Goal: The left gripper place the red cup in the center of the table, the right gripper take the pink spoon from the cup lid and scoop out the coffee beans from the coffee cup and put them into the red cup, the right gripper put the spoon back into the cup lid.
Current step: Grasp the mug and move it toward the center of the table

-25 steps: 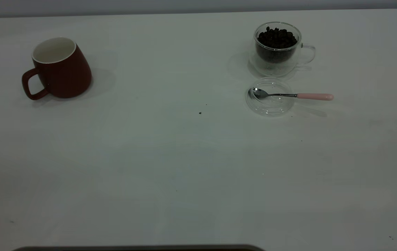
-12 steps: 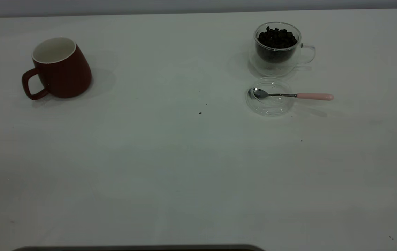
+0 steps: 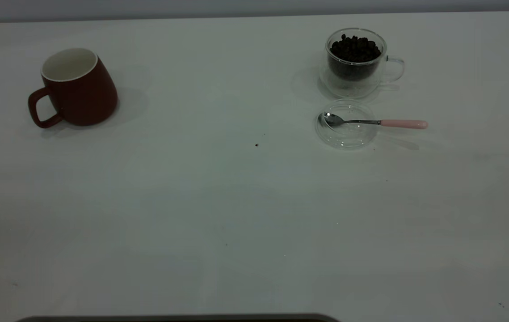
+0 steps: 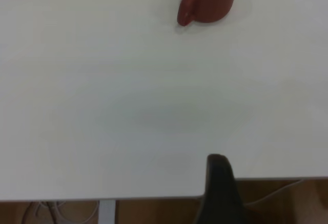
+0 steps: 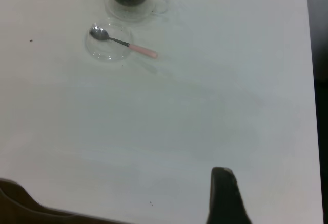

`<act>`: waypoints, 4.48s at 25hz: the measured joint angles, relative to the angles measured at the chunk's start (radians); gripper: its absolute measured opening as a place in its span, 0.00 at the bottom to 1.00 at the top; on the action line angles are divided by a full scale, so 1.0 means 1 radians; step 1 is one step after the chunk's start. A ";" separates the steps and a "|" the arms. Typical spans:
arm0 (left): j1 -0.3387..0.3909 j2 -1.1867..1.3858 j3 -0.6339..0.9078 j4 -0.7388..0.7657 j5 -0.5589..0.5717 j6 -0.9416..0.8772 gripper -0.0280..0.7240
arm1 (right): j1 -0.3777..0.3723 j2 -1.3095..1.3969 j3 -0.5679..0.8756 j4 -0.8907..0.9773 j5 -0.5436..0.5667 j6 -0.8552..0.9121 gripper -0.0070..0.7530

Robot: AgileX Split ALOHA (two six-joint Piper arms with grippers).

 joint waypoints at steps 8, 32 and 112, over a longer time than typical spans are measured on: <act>0.000 0.351 -0.206 0.012 0.024 0.000 0.82 | 0.000 0.000 0.000 0.000 0.000 0.000 0.68; 0.000 1.490 -0.424 0.199 -0.473 0.625 0.82 | 0.000 0.000 0.000 0.000 0.000 0.000 0.68; -0.300 2.077 -0.628 0.349 -1.261 0.895 0.82 | 0.000 0.000 0.000 0.000 0.000 0.000 0.68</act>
